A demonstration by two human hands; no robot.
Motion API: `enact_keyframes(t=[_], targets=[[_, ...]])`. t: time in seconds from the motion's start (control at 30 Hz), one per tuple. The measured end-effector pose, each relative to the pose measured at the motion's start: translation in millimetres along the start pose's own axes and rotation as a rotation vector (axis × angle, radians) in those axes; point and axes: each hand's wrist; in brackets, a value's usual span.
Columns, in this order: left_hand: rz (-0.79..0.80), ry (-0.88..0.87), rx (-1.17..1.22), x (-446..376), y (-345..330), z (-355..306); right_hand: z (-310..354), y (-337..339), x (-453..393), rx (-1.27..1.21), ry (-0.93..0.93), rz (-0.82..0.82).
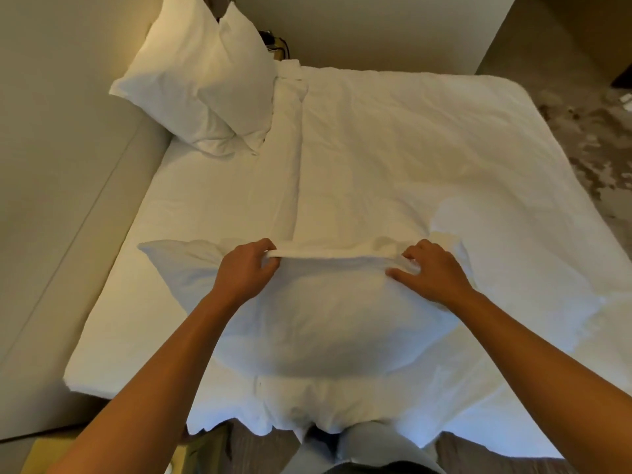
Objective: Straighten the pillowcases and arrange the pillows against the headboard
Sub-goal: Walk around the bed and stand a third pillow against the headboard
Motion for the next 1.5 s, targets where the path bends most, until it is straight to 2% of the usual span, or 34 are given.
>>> enact_keyframes(t=[0.13,0.23,0.33,0.53,0.6,0.7,0.77,0.9,1.07,1.2,1.37,1.43,1.5], targets=[[-0.014,0.018,-0.071,-14.4,-3.7,-6.1,-29.4,-3.0,-1.7,-0.082,-0.041,0.075],[-0.024,0.035,-0.113,-21.2,-7.6,-11.1,-47.6,-13.5,-12.1,0.02,-0.044,0.106],[-0.03,0.083,-0.109,-26.7,-11.7,-13.0,-63.1,-25.7,-24.5,0.124,-0.044,0.05],[-0.102,0.101,-0.162,-39.1,-20.6,-23.4,-87.3,-29.1,-39.1,0.097,-0.031,0.0],[-0.117,0.114,-0.156,-45.5,-21.4,-28.2,-98.2,-9.9,-46.8,0.014,-0.035,-0.138],[-0.114,0.138,-0.169,-59.7,-17.9,-35.9,-119.3,35.6,-62.9,-0.029,0.035,-0.461],[-0.12,0.137,-0.186,-71.2,-13.9,-42.9,-122.2,59.4,-68.8,0.035,0.079,-0.517],[-0.126,0.13,-0.171,-83.4,-7.7,-49.1,-114.6,61.4,-69.3,0.109,0.023,-0.463],[-0.076,0.115,-0.146,-70.9,-1.0,-38.7,-74.4,50.4,-62.2,0.026,0.027,-0.405],[-0.055,0.091,-0.14,-55.6,6.8,-33.1,-8.0,24.3,-63.3,-0.113,0.154,-0.155],[-0.054,0.025,-0.209,-34.0,18.0,-25.2,36.3,-7.0,-78.5,-0.008,0.124,0.163],[-0.067,-0.004,-0.246,-27.6,21.0,-21.3,39.4,-13.6,-82.8,0.056,0.114,0.201],[-0.069,-0.017,-0.275,-24.3,23.2,-17.6,38.9,-17.6,-84.3,0.061,0.135,0.158]])
Point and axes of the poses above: each hand's wrist, its own x-axis away from the middle knuckle, its own y-axis out of the back of the hand, z = x × y, and after that the axes turned 4 degrees about z, right-handed
